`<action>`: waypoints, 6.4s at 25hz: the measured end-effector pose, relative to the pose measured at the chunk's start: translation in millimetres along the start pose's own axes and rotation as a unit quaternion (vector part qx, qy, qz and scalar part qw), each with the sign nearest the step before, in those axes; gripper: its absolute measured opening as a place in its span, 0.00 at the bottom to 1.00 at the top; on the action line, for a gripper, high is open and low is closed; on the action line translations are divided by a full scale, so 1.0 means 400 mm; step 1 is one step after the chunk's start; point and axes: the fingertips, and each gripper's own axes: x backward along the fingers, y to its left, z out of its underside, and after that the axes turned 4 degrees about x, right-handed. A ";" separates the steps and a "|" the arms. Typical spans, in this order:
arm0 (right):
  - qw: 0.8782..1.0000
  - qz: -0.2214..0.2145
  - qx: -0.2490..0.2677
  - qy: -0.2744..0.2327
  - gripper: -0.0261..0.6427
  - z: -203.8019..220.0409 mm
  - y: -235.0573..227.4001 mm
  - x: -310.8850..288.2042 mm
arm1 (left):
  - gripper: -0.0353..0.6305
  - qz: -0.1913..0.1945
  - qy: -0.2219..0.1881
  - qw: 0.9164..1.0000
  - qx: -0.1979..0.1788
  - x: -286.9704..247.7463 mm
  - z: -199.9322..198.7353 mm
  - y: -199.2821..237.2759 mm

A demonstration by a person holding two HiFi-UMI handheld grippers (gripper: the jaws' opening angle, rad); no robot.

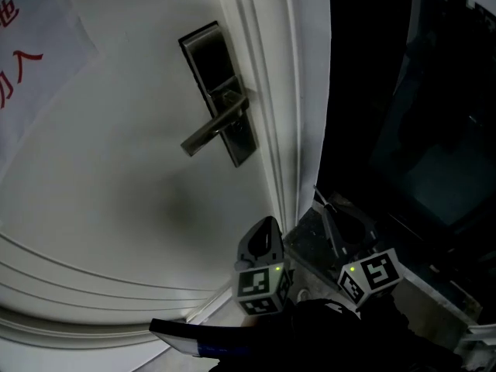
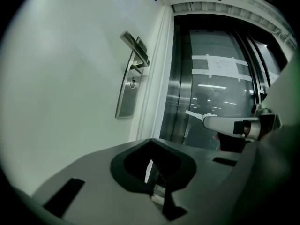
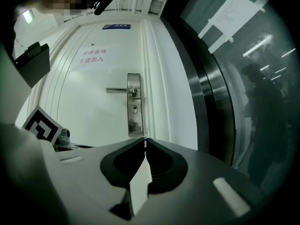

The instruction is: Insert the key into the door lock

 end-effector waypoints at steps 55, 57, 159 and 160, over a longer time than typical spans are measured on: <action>0.728 -0.026 0.685 0.010 0.06 -0.224 0.122 -0.437 | 0.05 0.072 -0.017 0.997 -0.020 -0.238 -0.186 0.110; 0.725 -0.025 0.688 0.011 0.06 -0.225 0.122 -0.438 | 0.05 0.074 -0.016 0.997 -0.020 -0.240 -0.186 0.109; 0.681 0.007 0.732 0.012 0.06 -0.221 0.135 -0.475 | 0.05 0.079 -0.021 0.997 -0.008 -0.235 -0.190 0.143; 0.681 0.007 0.732 0.012 0.06 -0.221 0.135 -0.475 | 0.05 0.080 -0.022 0.997 -0.007 -0.234 -0.193 0.142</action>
